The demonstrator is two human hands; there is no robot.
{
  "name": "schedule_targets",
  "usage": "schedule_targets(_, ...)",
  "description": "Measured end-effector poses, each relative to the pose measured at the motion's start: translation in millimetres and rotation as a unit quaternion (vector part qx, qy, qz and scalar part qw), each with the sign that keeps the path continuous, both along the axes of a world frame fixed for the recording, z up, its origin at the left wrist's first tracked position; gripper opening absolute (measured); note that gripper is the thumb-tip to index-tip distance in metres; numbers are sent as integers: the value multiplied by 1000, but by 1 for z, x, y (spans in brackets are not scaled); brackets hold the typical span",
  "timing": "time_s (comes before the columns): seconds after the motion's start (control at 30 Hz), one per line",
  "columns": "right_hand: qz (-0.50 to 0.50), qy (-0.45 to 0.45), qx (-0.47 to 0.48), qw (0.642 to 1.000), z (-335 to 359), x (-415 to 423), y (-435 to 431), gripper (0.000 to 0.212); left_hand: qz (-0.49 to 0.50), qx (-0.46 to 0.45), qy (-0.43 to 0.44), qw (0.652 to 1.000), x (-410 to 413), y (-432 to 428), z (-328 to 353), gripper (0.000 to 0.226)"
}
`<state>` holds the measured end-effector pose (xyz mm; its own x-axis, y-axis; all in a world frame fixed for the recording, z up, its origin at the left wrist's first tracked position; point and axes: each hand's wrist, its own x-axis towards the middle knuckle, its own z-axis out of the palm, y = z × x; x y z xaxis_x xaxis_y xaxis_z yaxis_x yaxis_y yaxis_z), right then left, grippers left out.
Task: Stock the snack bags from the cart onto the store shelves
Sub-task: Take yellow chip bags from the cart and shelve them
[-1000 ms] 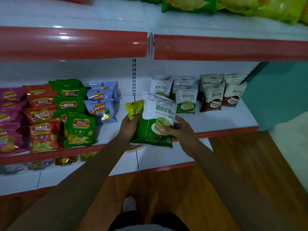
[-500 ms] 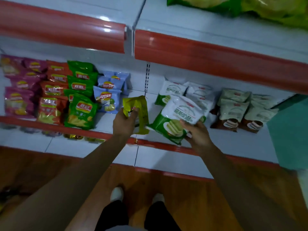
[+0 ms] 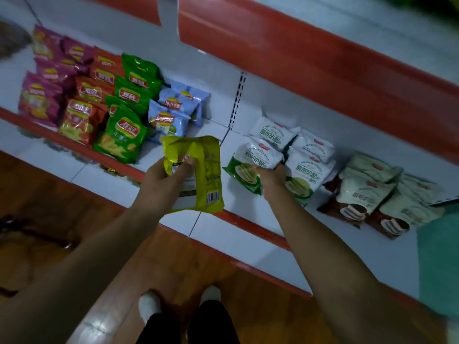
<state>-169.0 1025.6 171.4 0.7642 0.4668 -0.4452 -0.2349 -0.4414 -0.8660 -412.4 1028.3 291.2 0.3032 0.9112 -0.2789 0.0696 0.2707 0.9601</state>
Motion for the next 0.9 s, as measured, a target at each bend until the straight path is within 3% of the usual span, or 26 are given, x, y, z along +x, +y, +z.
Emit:
schedule_targets(0.13, 31, -50, -7, 998, -7, 7, 21, 47, 19, -36, -8, 999, 2, 3, -9, 11)
schedule_targets(0.23, 31, -71, -14, 997, -6, 11, 31, 51, 18, -50, -13, 998, 8, 5, -10, 12)
schedule_targets(0.4, -14, -56, -16, 998, -12, 10, 31, 65, 41, -85, -17, 995, 1, -8, -22, 13)
schedule_targets(0.7, 11, -55, -83, 995, -1, 9, 14, 45, 66, -107, -3, 992, -17, -7, -24, 13)
schedule_targets(0.9, 23, -62, -116, 991, 17, 8, 17, 47, 66, -99, -5, 993, -18, -7, -22, 13)
